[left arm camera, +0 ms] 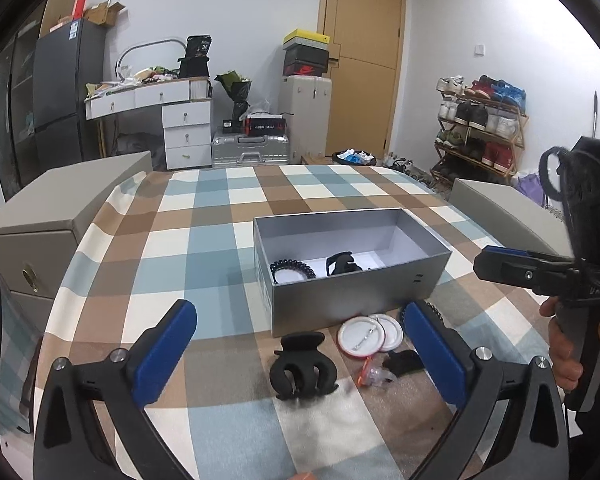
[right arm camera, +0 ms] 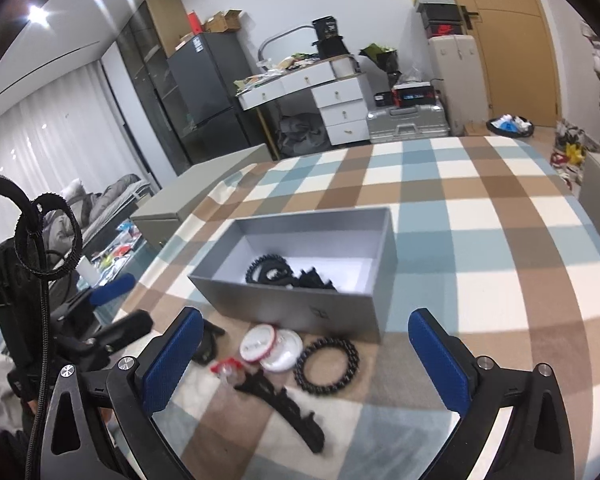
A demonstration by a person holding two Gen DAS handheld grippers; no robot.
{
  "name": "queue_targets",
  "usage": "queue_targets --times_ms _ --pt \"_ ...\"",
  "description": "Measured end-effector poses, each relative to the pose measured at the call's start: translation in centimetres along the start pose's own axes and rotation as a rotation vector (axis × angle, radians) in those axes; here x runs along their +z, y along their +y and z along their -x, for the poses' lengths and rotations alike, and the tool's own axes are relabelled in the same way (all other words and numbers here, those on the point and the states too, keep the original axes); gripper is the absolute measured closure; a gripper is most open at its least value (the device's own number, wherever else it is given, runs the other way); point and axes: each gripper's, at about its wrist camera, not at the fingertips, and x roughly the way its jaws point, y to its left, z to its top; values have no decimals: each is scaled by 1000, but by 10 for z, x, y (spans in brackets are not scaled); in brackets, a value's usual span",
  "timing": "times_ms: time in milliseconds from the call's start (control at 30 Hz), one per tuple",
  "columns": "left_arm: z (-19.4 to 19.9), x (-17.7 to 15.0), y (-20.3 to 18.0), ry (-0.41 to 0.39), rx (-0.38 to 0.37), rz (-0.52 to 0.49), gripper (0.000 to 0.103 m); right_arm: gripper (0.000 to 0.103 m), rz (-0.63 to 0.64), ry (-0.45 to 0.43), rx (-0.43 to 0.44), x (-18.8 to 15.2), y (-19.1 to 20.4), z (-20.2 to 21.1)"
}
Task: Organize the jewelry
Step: 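Withdraw both grippers from the box back toward the remaining items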
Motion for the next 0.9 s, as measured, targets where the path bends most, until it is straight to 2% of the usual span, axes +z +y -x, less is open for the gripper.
queue_targets --times_ms 233,433,600,900 --pt "0 -15 -1 21 13 -27 2 0 -78 47 19 -12 -13 3" --pt "-8 -23 3 54 18 -31 2 0 -38 84 -24 -24 -11 3" --pt "-13 -28 7 89 11 4 2 0 -9 106 -40 -30 -6 -3" --pt "-14 -31 10 109 13 35 2 0 46 169 -68 -40 3 -16"
